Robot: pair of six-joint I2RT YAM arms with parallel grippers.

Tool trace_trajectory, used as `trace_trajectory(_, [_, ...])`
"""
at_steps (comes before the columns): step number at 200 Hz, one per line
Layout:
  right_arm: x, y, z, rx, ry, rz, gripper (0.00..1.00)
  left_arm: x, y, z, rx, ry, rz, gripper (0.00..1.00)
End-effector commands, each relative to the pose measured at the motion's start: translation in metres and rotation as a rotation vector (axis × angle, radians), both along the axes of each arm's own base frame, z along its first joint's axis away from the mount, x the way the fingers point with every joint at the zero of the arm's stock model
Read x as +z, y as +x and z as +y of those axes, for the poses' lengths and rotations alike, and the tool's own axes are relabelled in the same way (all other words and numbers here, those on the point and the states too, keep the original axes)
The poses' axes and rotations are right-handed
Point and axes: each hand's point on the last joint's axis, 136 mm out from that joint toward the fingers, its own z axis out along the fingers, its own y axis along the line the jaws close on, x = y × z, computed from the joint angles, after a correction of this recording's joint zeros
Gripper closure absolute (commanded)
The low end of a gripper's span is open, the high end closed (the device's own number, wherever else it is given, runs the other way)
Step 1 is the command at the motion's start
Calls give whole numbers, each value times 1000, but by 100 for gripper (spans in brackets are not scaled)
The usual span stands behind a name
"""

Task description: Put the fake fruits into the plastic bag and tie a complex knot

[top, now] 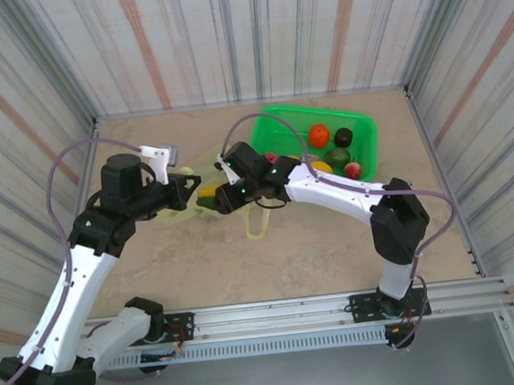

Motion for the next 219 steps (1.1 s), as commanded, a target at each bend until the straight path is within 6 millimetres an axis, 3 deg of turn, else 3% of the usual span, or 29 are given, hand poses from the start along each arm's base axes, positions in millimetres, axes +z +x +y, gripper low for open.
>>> trace_trajectory(1, [11, 40, -1, -131, 4, -64, 45, 2, -3, 4, 12, -6, -5, 100])
trace_trajectory(27, [10, 53, 21, -125, -4, -68, 45, -3, -1, 4, 16, 0, 4, 100])
trace_trajectory(65, [-6, 46, 52, -90, 15, 9, 44, -10, 4, 7, 38, 15, 14, 100])
trace_trajectory(94, [-13, 35, 54, -72, 17, 36, 18, -10, 7, 10, 50, 20, 14, 100])
trace_trajectory(114, [-10, 31, 47, -68, 18, 31, 15, -11, 7, 11, 53, 22, 14, 100])
trace_trajectory(166, [-2, 28, 27, -86, 24, 20, 29, -12, 8, 11, 56, 18, 15, 100])
trace_trajectory(219, [37, 17, 11, -72, 68, -42, 42, -7, 5, 14, 62, 25, 5, 100])
